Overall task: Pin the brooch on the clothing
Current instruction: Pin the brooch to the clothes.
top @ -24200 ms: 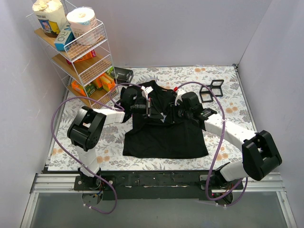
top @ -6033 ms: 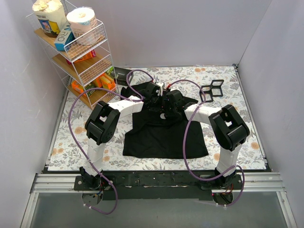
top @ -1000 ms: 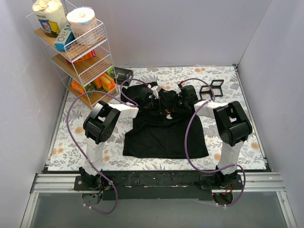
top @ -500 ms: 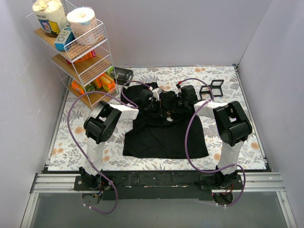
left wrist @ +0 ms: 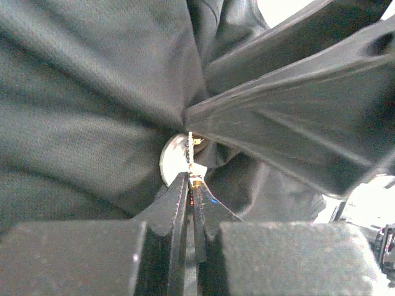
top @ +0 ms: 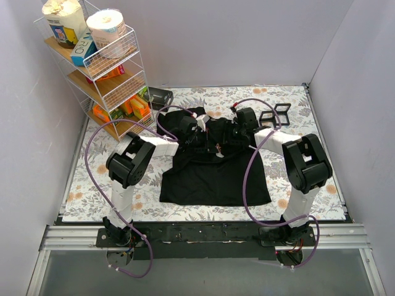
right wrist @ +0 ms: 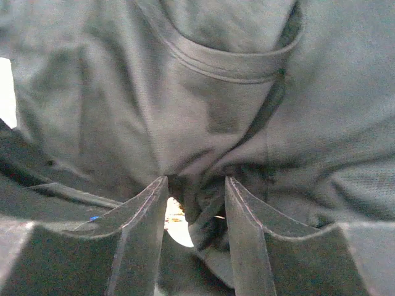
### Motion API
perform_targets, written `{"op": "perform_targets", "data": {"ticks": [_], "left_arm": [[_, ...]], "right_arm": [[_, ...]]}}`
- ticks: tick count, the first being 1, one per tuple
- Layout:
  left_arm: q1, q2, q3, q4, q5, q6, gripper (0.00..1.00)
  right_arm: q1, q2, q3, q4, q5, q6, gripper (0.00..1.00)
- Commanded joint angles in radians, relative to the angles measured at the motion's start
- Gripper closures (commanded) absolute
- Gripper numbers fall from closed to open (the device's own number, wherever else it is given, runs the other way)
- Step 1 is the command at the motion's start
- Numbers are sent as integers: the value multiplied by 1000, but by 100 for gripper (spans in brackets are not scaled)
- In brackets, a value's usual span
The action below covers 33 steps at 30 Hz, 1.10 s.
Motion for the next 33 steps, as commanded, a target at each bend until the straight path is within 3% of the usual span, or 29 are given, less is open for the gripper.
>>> {"op": "perform_targets", "data": {"ticks": [1,12,23,33], "left_arm": [[-6,-100,-42,62,58,-18,100],[13,-135,-101,174,116,-77,100],[31,-117,-112,193,144,-72,100],[36,-102,-110,210,179,-75,100]], "right_arm": [[18,-136,18,35,-71,15,48],[-39,-228,-137,55,-14,71,48],[-80,-184,-191,63,40,83,50],[-96,-147,-248,153,-48,57,51]]}}
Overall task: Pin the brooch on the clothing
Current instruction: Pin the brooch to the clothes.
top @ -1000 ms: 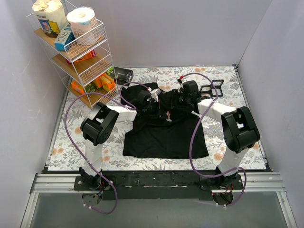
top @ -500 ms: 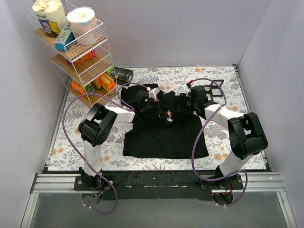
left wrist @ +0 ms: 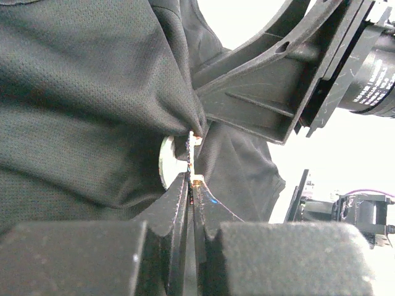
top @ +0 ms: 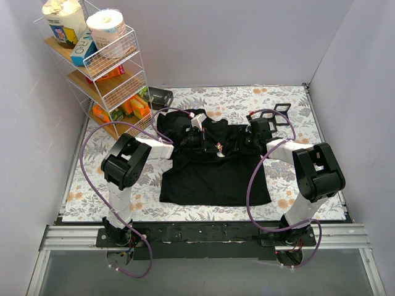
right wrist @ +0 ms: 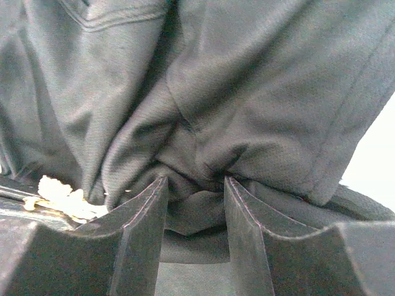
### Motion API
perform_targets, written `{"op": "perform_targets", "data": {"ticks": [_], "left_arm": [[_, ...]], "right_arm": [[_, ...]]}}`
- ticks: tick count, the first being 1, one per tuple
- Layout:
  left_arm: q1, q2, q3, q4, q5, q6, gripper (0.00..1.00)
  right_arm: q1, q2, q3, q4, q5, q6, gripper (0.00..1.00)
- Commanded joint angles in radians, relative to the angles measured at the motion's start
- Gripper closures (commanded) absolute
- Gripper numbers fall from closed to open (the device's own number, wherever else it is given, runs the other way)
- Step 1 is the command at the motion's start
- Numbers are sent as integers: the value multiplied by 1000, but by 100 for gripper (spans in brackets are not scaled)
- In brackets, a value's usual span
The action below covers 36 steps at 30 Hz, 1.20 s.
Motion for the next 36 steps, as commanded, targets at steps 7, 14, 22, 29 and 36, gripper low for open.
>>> {"op": "perform_targets", "data": {"ticks": [7,14,22,29,36], "left_arm": [[15,-8,6,35,58,10,100],[29,15,12,34,79,18,100],[47,42,28,23,90,30,100],[47,68,48,14,105,40,100],[46,90,55,-3,111,58,100]], "right_arm": [[-3,32,-26,156,-114,-43,50],[-3,26,-47,204,-151,-40,50],[-6,-10,-76,238,-188,-28,52],[-7,-16,-95,302,-252,5,53],[-10,-23,-111,354,-306,38,54]]}}
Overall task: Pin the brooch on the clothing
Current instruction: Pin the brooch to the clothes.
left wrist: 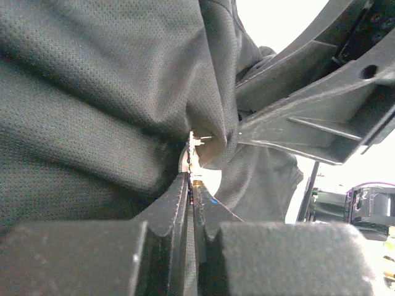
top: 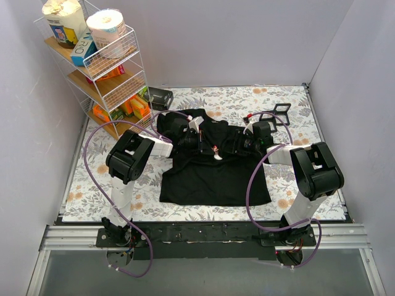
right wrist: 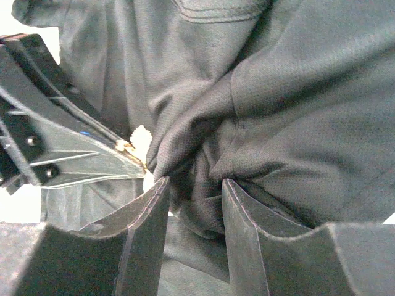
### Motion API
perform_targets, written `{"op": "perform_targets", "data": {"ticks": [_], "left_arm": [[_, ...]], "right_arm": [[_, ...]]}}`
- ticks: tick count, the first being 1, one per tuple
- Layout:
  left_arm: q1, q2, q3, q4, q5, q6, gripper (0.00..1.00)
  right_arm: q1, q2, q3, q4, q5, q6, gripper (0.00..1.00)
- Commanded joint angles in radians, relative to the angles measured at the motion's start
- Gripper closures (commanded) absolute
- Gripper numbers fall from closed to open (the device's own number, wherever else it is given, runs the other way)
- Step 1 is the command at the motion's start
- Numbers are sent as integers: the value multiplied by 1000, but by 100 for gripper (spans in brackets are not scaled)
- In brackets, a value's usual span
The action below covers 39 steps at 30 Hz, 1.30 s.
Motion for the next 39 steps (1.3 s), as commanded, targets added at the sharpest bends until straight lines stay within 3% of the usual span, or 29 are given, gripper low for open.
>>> {"op": "perform_targets", "data": {"ticks": [1,15,29,39], "left_arm": [[-5,-2,31,-3,36,24,100],[-5,3,-8,100,90,41,100],[-3,23,-63,261,184,-39,100],[3,57,4,98,244,42,100]], "right_arm": [[4,-45,-16,99,-77,34,54],[4,11,-35,180,-114,21,55],[4,83,-40,259,-136,-2,56],[3,119,-1,254,-192,-44,56]]}}
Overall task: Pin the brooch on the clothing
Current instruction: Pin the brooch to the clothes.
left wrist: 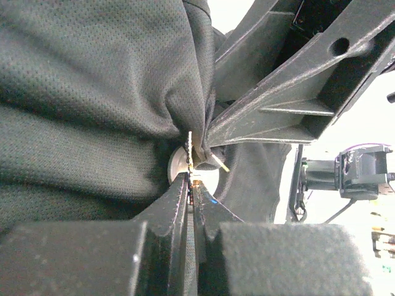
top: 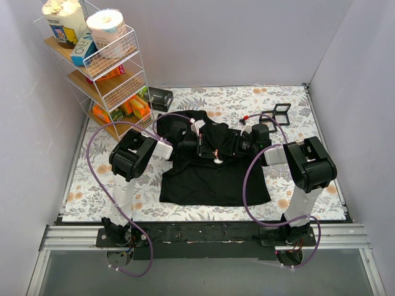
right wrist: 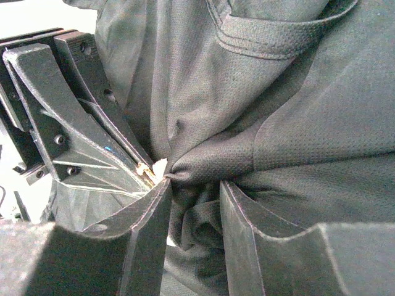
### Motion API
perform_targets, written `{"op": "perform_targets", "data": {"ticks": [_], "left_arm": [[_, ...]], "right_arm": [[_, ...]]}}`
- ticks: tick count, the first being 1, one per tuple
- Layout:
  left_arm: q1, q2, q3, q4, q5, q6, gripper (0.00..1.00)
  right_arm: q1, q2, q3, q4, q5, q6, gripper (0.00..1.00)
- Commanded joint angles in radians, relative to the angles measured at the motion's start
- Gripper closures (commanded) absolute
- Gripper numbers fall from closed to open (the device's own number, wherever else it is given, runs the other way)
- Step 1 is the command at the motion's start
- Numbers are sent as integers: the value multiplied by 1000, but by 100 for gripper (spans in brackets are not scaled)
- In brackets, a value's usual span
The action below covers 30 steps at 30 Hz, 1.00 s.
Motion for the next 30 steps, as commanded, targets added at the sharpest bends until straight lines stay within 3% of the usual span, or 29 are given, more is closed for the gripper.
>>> {"op": "perform_targets", "data": {"ticks": [1,6,30], "left_arm": [[-2,-3,42,-59,100,43,100],[15,-3,-2,27,115,-14,100],[84,131,36,48,239,-3,100]], "right_arm": [[6,17,29,25,-33,-40,56],[6,24,28,25,-53,-46,56],[-3,64,-49,224,-184,46,48]]}}
